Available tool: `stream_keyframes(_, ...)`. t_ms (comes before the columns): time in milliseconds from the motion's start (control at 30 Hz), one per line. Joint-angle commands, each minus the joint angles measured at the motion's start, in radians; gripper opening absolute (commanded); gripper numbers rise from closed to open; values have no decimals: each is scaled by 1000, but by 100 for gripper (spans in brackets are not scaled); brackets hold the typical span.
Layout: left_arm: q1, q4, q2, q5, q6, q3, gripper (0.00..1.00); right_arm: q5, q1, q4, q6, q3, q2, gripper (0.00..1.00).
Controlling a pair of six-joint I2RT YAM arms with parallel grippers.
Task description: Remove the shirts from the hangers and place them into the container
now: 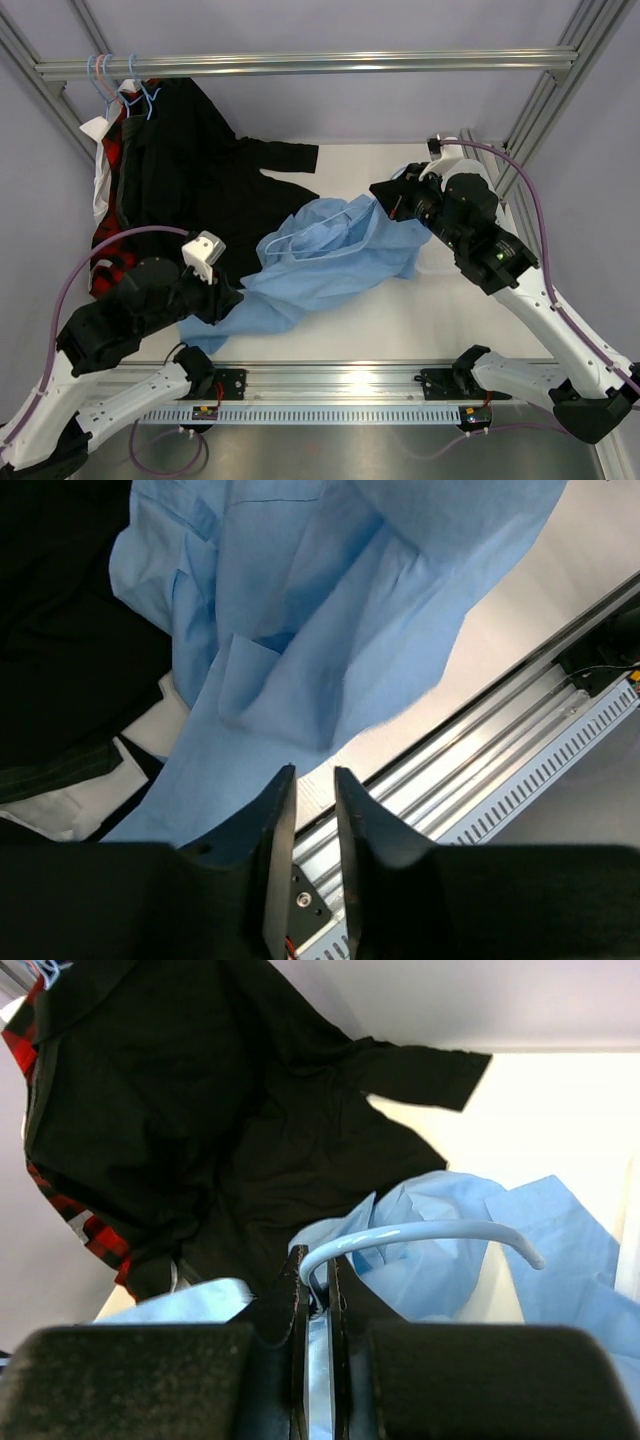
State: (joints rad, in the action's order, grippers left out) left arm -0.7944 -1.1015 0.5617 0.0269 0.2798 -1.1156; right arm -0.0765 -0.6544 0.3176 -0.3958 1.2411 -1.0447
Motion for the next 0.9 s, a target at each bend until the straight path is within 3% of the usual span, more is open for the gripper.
stream_keyframes(0,1,48,23,-65,-31,-9,33,61,18,-136,58,-3,6,0)
stream_keyframes(33,1,54,32,-68,-34,-22,51,72,16,-156,64,-14,2,0)
stream_keyframes(167,1,75,46,-111,-53,-76,82,112,-11,-204,94,-72,-23,0)
stream_keyframes(300,1,88,58,-134,-70,-150,96,124,-31,-233,124,-98,-44,0)
stream_keyframes(600,1,107,177,-130,-116,-316,99,132,-79,-265,175,-115,-78,0)
stream_keyframes(867,0,187,308,-203,-116,-263,91,106,-126,-259,199,-97,-104,0)
